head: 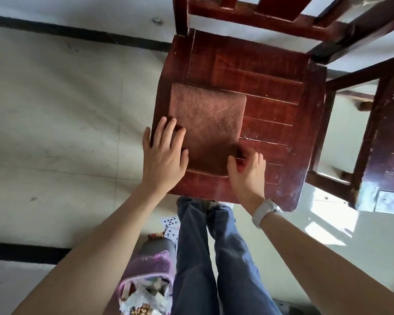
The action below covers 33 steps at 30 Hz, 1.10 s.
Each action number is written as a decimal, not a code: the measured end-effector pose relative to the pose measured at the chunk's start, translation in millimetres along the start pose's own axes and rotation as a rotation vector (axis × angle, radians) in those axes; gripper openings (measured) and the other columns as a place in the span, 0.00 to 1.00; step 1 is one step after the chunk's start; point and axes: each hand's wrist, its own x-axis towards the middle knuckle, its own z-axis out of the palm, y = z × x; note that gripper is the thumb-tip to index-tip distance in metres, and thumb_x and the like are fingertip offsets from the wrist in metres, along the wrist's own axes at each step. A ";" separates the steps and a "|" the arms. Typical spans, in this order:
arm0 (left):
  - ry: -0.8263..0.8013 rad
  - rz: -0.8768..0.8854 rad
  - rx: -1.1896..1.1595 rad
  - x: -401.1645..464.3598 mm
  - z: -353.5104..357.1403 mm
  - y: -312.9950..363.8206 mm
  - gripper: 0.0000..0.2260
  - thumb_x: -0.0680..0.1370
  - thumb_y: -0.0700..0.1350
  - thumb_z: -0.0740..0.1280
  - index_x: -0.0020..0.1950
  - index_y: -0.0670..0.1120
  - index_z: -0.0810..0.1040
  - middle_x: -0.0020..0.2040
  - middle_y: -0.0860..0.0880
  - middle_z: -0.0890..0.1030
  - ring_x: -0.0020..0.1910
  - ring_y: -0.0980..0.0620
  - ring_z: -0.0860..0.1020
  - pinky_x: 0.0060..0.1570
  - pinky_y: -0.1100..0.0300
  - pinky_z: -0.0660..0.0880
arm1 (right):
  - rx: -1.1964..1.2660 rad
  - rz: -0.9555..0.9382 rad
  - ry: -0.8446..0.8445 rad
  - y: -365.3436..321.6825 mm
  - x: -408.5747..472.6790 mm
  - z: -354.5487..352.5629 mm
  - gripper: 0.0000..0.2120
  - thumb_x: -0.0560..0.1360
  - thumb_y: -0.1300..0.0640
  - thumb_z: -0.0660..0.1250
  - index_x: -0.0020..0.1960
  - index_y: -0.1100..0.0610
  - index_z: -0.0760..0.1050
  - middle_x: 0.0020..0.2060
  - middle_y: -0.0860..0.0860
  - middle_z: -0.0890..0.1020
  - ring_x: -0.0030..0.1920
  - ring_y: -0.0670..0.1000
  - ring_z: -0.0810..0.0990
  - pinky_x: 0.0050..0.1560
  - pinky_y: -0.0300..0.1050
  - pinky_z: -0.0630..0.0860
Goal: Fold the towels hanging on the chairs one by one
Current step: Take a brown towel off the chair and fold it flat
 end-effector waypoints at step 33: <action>-0.332 -0.503 -0.880 107.3 -42.6 75.1 0.12 0.78 0.47 0.63 0.57 0.43 0.76 0.47 0.50 0.79 0.45 0.53 0.76 0.44 0.62 0.73 | 0.924 0.724 0.092 11.4 44.3 -72.3 0.06 0.74 0.60 0.67 0.49 0.58 0.74 0.40 0.52 0.78 0.40 0.50 0.78 0.48 0.45 0.77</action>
